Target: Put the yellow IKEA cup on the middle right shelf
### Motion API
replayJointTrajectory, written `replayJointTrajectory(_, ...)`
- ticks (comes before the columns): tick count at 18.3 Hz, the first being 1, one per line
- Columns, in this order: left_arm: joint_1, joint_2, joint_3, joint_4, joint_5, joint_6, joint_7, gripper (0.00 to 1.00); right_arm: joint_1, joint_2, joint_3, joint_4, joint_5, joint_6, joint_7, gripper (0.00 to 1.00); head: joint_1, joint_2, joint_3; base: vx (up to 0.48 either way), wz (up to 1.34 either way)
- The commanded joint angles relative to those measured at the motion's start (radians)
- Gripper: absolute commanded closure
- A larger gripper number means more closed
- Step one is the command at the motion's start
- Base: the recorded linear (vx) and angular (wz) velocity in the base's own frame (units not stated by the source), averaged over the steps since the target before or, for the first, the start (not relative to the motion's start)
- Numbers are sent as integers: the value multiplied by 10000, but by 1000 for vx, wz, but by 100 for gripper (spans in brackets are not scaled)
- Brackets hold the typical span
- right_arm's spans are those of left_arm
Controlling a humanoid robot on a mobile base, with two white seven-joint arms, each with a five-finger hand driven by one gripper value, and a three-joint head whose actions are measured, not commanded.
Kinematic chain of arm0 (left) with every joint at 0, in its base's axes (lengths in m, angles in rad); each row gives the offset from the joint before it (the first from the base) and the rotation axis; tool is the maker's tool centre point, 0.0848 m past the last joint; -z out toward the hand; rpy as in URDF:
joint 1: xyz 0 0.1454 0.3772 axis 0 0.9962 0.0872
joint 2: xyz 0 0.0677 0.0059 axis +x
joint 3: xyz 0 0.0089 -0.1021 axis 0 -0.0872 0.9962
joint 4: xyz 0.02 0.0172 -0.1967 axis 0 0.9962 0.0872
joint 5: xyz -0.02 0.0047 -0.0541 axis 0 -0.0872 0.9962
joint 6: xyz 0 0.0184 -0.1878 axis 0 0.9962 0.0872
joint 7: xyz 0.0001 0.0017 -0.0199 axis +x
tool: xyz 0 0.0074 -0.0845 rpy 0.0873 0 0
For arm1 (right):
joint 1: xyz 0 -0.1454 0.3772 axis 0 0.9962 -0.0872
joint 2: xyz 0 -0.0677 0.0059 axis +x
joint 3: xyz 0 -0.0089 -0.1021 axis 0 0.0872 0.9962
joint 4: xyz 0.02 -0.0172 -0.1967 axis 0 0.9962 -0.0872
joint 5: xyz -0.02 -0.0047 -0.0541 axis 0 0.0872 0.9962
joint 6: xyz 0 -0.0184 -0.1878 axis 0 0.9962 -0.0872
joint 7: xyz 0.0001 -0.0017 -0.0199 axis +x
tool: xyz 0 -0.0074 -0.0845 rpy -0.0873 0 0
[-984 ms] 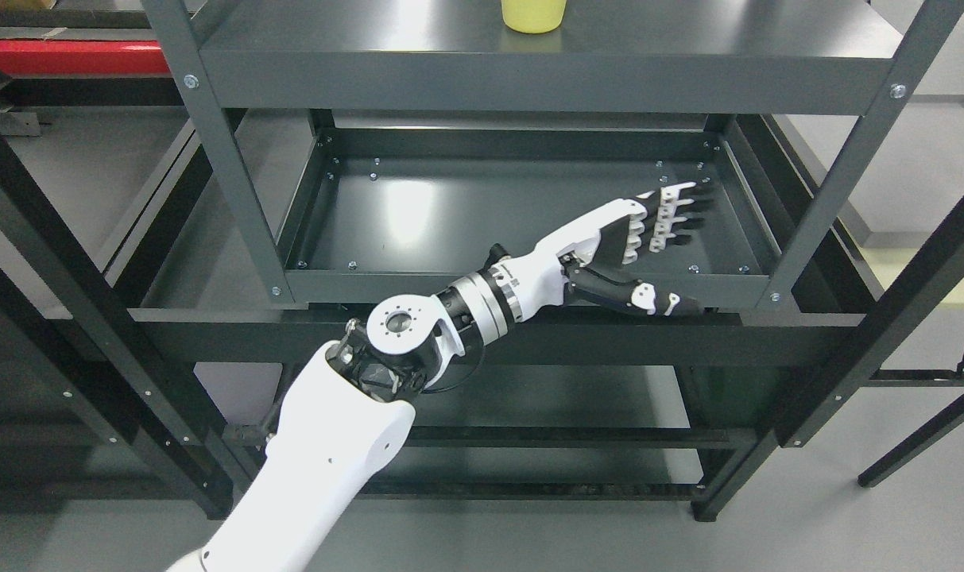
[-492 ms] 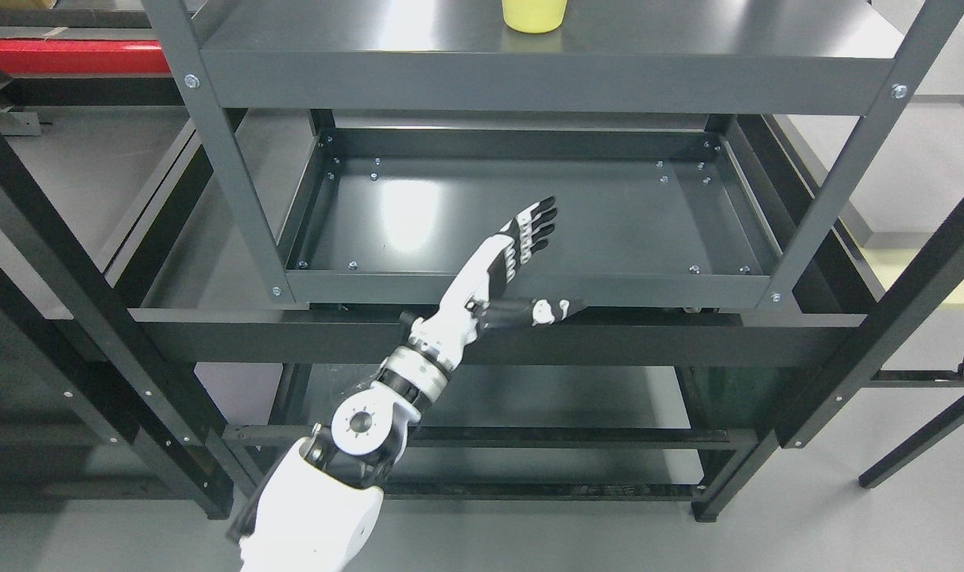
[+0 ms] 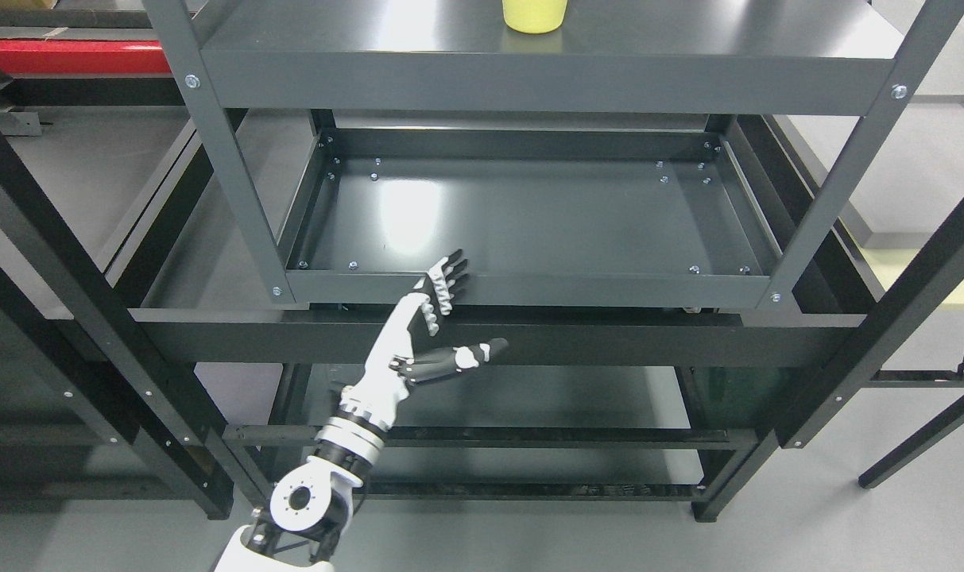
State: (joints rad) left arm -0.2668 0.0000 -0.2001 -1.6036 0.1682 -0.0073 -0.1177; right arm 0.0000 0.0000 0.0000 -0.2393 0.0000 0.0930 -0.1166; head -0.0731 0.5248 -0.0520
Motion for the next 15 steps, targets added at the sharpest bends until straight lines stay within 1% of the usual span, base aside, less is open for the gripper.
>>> replayJointTrajectory(1, 367, 276, 2169, -1007, -56, -4, -20, 1, 139, -175, 169, 0, -245, 6, 0, 1, 0, 0, 0, 0, 0)
replayJointTrajectory(15, 459, 261, 2308, -991, -56, 57, -35, 1, 139, -175, 169, 0, -245, 6, 0, 1, 0, 0, 0, 0, 0)
